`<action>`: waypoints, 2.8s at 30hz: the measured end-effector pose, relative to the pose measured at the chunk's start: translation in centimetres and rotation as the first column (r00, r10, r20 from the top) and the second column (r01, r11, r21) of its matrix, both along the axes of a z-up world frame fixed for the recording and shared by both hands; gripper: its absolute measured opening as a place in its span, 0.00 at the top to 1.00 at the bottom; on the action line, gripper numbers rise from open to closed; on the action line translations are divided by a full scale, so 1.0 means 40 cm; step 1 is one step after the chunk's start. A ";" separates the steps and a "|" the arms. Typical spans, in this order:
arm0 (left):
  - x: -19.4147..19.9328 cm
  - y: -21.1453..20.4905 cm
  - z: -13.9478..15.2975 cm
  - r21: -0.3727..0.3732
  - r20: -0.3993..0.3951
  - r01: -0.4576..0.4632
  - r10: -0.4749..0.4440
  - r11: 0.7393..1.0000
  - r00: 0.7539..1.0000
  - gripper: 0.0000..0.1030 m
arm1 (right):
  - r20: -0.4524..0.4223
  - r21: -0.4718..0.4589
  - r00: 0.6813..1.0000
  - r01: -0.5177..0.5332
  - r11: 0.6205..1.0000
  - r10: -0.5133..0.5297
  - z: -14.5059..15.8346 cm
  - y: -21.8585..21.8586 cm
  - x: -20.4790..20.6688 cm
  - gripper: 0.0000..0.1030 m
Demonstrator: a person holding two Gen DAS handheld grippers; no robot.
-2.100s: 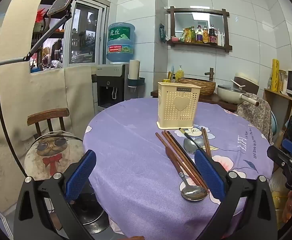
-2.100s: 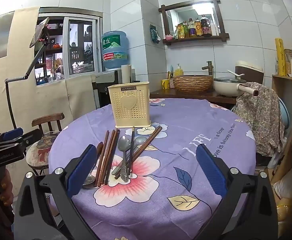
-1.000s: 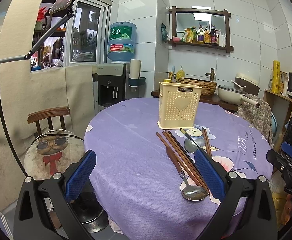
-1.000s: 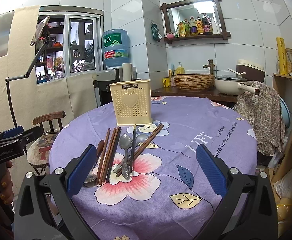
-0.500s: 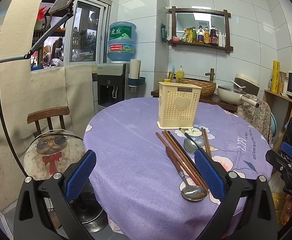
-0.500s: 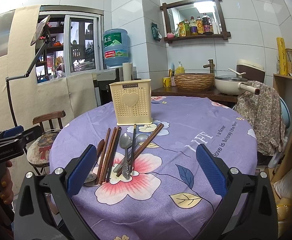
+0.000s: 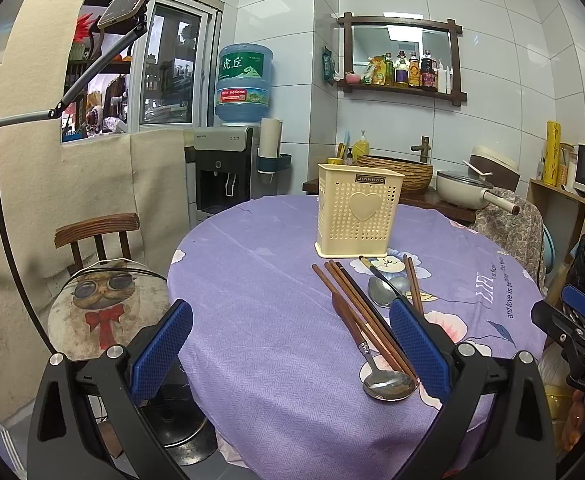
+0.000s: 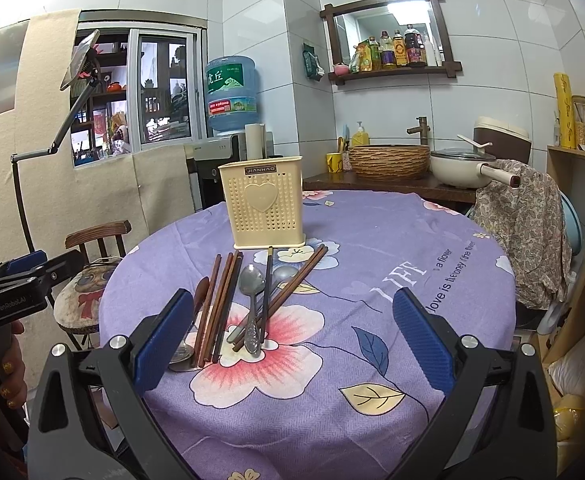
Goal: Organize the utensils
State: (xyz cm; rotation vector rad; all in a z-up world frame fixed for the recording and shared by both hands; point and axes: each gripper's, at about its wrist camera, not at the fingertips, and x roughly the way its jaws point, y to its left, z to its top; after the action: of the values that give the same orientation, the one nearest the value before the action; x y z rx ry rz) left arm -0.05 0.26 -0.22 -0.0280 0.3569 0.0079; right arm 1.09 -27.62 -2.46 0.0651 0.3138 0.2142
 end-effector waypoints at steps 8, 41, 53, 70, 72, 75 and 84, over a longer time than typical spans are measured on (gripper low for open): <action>0.000 0.000 0.001 -0.001 -0.001 0.000 0.000 1.000 1.000 0.06 | -0.002 0.000 1.000 0.001 1.000 -0.001 0.000 0.001 0.001 0.05; 0.059 0.027 -0.044 0.013 -0.124 -0.033 0.035 0.999 0.992 0.06 | -0.091 -0.064 0.995 0.035 0.997 -0.040 -0.027 0.001 0.070 0.05; 0.181 0.122 -0.076 -0.079 -0.280 -0.093 0.068 0.992 0.958 0.07 | -0.308 -0.091 0.951 -0.037 0.995 0.007 -0.034 0.029 0.326 0.10; 0.402 -0.078 -0.133 -0.136 -0.518 0.110 -0.165 0.985 0.839 0.65 | -0.414 -0.055 0.908 -0.092 0.994 0.062 -0.065 0.043 0.462 0.27; 0.411 -0.093 -0.139 -0.126 -0.530 0.111 -0.161 0.986 0.833 0.67 | -0.413 -0.057 0.908 -0.098 0.994 0.065 -0.064 0.043 0.465 0.27; 0.420 -0.102 -0.151 -0.106 -0.552 0.100 -0.142 0.989 0.822 0.74 | -0.407 -0.056 0.911 -0.102 0.993 0.071 -0.060 0.039 0.470 0.27; 0.432 -0.105 -0.156 -0.100 -0.584 0.082 -0.126 0.992 0.802 0.80 | -0.417 -0.099 0.905 -0.134 0.986 0.081 -0.060 0.069 0.499 0.27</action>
State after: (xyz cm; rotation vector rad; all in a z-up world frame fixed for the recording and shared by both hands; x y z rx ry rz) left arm 17.24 -3.96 -6.45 -0.0765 0.9884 -0.1088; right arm 21.05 -24.87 -4.86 -0.0334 0.7541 0.2906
